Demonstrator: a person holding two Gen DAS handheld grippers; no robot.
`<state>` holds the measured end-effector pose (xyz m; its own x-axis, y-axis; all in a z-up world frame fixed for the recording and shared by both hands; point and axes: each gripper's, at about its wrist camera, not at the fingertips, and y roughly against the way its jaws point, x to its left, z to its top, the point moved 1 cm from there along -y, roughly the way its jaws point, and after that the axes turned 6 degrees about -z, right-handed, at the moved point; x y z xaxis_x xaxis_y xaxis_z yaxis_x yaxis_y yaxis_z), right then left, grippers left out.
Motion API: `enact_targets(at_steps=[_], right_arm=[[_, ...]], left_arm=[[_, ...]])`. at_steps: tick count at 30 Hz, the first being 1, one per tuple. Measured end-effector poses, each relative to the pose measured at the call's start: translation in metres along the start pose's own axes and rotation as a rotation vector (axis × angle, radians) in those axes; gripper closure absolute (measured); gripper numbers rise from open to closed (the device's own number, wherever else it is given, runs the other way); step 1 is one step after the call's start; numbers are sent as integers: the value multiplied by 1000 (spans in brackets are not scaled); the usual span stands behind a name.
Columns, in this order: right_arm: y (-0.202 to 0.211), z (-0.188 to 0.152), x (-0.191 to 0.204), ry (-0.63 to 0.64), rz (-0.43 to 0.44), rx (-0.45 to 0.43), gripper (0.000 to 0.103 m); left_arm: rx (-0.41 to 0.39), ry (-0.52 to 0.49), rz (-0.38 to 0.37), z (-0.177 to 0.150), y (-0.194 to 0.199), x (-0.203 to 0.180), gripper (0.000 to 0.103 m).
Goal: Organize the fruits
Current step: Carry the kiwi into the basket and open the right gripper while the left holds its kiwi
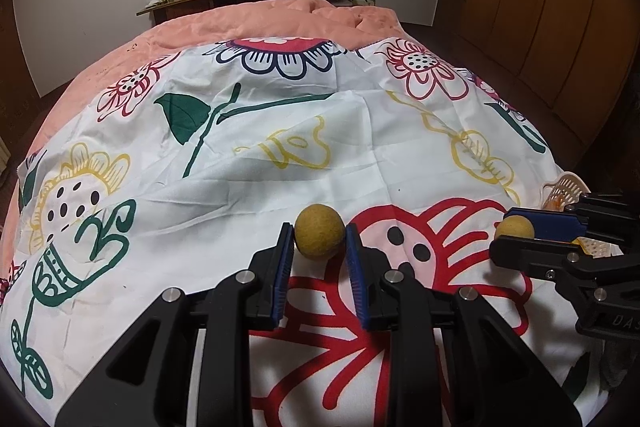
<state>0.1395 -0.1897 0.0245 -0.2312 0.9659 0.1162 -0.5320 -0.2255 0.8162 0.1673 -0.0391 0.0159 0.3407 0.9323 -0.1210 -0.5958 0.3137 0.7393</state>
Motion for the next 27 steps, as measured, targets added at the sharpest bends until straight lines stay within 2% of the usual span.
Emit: enact_targets(at_steps=[9, 18, 27], right_arm=[[20, -8, -30, -79, -27, -25, 74], [45, -28, -96, -220, -146, -39, 74], [56, -64, -164, -381, -258, -18, 74]], left_arm=[[-7, -17, -32, -4, 11, -15, 76], [-15, -36, -58, -6, 19, -30, 76], [-9, -61, -77, -6, 22, -47, 76]])
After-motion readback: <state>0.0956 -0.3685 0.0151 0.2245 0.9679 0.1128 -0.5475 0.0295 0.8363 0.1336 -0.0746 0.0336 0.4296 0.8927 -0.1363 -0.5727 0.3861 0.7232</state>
